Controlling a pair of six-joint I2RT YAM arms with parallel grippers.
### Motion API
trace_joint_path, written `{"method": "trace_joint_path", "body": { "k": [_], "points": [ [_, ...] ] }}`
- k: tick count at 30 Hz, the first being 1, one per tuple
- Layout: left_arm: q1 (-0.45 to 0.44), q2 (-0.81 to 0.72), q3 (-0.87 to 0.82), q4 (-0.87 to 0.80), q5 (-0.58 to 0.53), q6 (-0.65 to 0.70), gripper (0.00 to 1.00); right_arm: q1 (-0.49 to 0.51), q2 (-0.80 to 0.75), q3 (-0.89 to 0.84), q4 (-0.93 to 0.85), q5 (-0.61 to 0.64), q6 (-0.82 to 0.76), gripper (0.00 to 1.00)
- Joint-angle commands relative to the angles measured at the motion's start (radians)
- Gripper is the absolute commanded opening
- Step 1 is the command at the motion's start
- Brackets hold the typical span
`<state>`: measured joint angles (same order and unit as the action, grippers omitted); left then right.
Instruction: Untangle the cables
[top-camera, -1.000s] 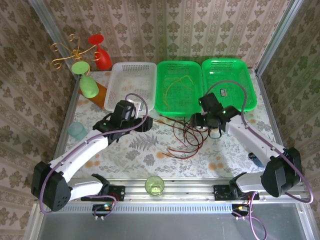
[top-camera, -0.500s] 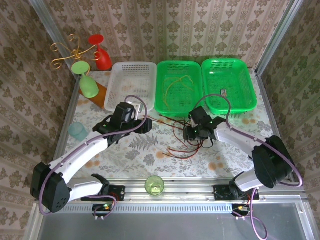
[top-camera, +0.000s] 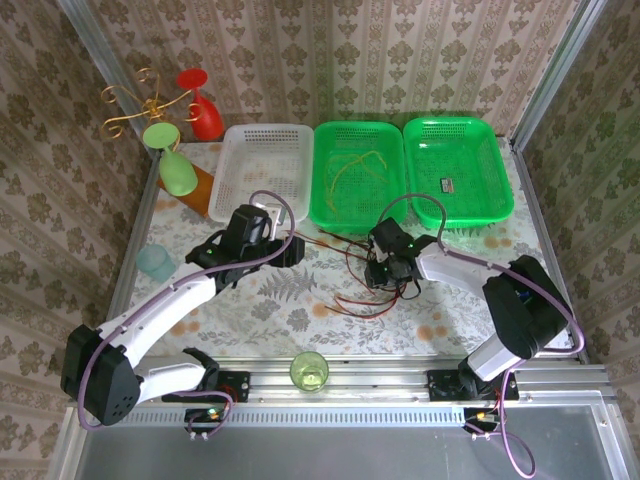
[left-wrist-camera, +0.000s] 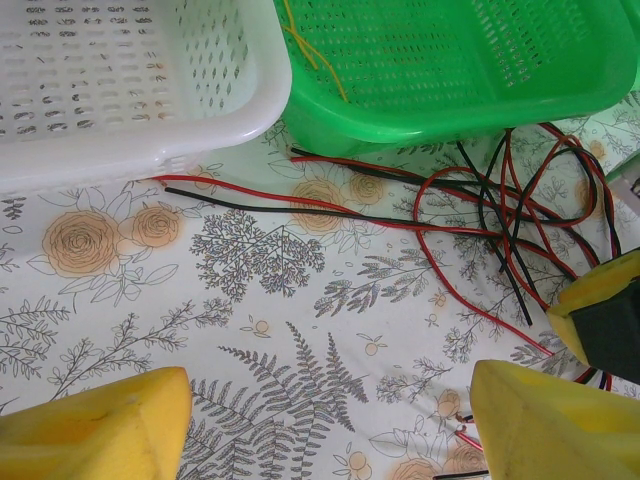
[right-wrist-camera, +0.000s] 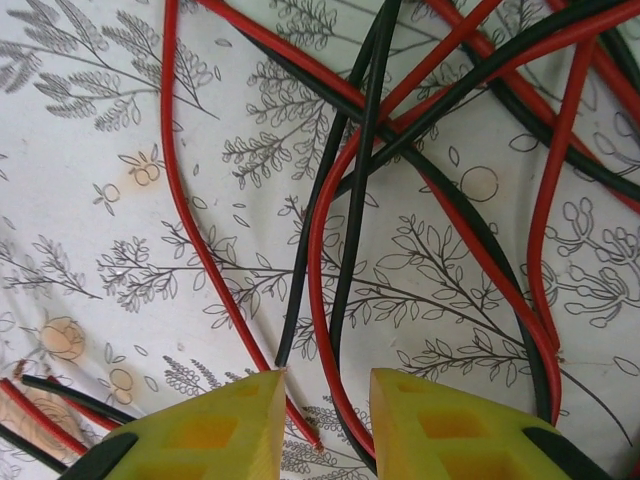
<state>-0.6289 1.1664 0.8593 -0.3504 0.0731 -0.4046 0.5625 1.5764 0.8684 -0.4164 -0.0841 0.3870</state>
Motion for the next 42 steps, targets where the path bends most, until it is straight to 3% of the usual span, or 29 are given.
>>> {"method": "trace_joint_path", "body": {
  "k": [1, 4, 8, 15, 22, 32, 38, 42],
  "points": [
    [-0.007, -0.002, 0.013, 0.002, -0.013, -0.016, 0.74, 0.014, 0.025, 0.0, -0.001, 0.016, -0.034, 0.29],
    [-0.009, 0.001, 0.016, 0.0, -0.013, -0.015, 0.74, 0.019, 0.033, -0.002, -0.001, 0.021, -0.037, 0.27],
    [-0.011, 0.001, 0.021, -0.006, -0.016, -0.011, 0.74, 0.03, 0.019, 0.015, -0.042, 0.043, -0.053, 0.15],
    [-0.012, -0.002, 0.032, -0.011, -0.015, -0.013, 0.74, 0.047, -0.106, 0.023, -0.147, 0.091, -0.088, 0.0],
    [-0.017, -0.005, 0.082, -0.02, 0.026, -0.022, 0.74, 0.04, -0.345, -0.022, -0.127, 0.03, -0.125, 0.0],
    [-0.035, 0.004, 0.139, 0.087, 0.202, -0.111, 0.74, -0.028, -0.604, -0.061, 0.098, -0.098, -0.067, 0.0],
    [-0.067, 0.027, 0.133, 0.249, 0.318, -0.2, 0.74, -0.064, -0.659, -0.087, 0.28, -0.199, -0.006, 0.0],
    [-0.072, 0.049, 0.088, 0.43, 0.381, -0.33, 0.74, -0.082, -0.658, -0.103, 0.367, -0.215, 0.04, 0.0]
  ]
}}
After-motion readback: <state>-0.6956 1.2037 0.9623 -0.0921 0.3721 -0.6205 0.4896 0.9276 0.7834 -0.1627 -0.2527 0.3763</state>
